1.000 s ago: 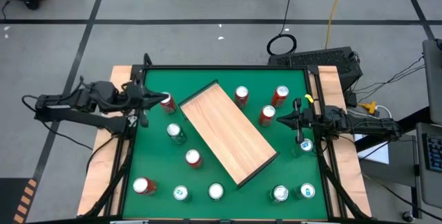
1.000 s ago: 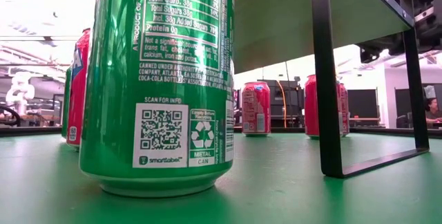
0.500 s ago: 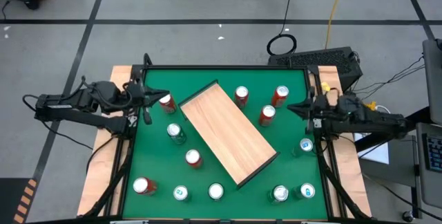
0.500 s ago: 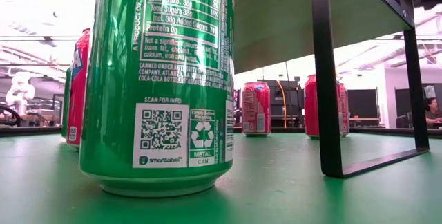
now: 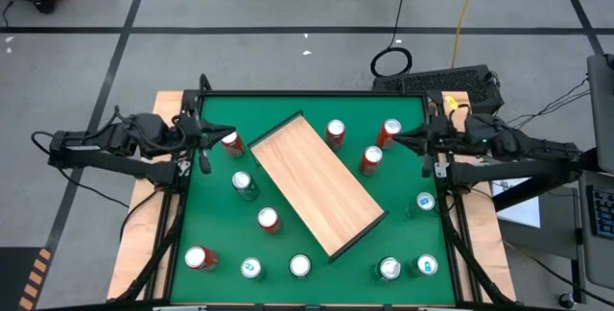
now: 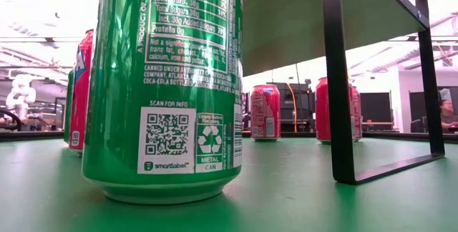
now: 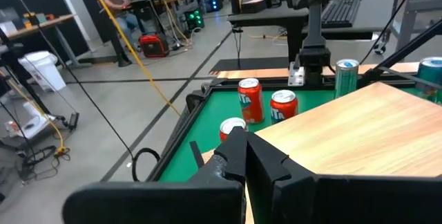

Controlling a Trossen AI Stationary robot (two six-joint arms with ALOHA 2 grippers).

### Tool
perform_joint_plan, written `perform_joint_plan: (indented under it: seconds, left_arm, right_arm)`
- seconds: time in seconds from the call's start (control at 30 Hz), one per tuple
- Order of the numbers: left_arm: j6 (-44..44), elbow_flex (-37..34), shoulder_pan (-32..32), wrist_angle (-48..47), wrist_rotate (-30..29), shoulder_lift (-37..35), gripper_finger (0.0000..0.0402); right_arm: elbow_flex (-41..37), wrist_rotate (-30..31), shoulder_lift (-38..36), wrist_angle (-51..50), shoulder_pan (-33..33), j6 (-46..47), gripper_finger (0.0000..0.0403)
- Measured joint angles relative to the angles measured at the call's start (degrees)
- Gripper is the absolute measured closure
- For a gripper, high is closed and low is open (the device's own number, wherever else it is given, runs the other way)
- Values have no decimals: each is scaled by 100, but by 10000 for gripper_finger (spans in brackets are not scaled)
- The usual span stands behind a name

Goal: Place canned beverage on shelf
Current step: Put the red soda can on the shelf

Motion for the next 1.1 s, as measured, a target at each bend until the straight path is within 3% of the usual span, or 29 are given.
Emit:
perform_joint_plan:
  seconds: [0.23,0.57,0.67,1.1]
  left_arm:
    - [-491,2,-1,-464,17,2,398]
    - [-532,2,0,-719,46,76,398]
    - [-1005,2,0,-783,49,74,395]
    - [-1573,4,-13,-1667,-151,74,270]
  right_arm:
    - [27,-11,618,54,3,-100,403]
    - [27,-28,1175,224,4,-14,403]
    - [27,-23,1241,367,4,179,403]
    - [29,-27,1328,512,106,-31,403]
